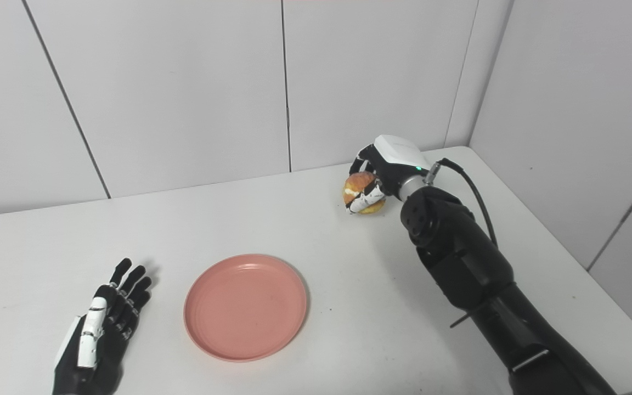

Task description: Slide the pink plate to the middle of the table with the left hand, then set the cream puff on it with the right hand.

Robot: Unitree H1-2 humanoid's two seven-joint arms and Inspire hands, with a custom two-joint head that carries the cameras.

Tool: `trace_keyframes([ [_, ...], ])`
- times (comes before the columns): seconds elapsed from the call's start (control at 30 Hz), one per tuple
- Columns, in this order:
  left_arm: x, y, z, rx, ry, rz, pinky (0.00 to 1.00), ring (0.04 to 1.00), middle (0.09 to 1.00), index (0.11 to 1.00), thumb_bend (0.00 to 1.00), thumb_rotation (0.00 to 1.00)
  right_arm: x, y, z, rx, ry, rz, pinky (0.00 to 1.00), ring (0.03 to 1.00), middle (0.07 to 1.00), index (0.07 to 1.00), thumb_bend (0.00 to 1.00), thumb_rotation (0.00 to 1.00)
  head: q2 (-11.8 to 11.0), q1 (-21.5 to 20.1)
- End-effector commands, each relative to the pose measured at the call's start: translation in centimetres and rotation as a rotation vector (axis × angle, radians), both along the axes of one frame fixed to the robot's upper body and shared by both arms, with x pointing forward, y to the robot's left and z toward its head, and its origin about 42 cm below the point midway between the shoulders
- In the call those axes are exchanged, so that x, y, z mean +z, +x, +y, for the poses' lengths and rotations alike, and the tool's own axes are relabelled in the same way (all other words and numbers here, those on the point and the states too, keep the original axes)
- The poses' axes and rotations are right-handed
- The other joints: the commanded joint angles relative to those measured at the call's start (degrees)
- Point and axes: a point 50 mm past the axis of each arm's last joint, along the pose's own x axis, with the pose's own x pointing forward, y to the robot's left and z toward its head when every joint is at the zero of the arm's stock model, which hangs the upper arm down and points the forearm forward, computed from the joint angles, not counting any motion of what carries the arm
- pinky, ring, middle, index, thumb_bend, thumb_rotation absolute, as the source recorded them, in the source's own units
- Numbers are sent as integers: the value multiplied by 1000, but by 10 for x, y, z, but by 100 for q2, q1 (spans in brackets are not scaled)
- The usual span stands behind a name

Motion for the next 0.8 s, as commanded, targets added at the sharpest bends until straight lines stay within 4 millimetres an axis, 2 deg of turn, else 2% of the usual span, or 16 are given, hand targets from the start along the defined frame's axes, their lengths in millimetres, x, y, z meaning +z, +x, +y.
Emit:
trace_keyframes([
  [0.0,-28,-15,0,25,14,129,996,967,971,964,405,1000,39,-5,13,36,-17,-96,304,389,432,545,515,0,5,9],
  [0.1,-28,-18,-3,41,30,112,989,965,970,964,409,1000,50,-15,31,93,-42,-106,267,354,468,501,523,0,22,70],
  [0.23,-30,-21,-5,54,51,85,998,980,984,983,406,1000,57,-26,50,158,-47,-115,222,302,474,490,526,0,36,157],
  [0.3,-31,-23,-7,65,63,63,989,973,980,980,409,1000,57,-32,63,194,-47,-116,263,348,479,489,524,0,54,239],
  [0.33,-32,-23,-7,69,68,52,986,970,978,978,410,1000,57,-34,68,208,-48,-116,299,385,453,530,518,0,54,239],
  [0.57,-32,-25,-22,80,84,25,983,969,979,976,450,1000,43,-47,100,337,-20,-98,335,414,446,540,515,0,121,584],
  [0.77,-30,-24,-34,95,109,22,980,967,977,976,441,1000,31,-54,123,420,-26,-84,341,412,443,540,516,0,283,1111],
])
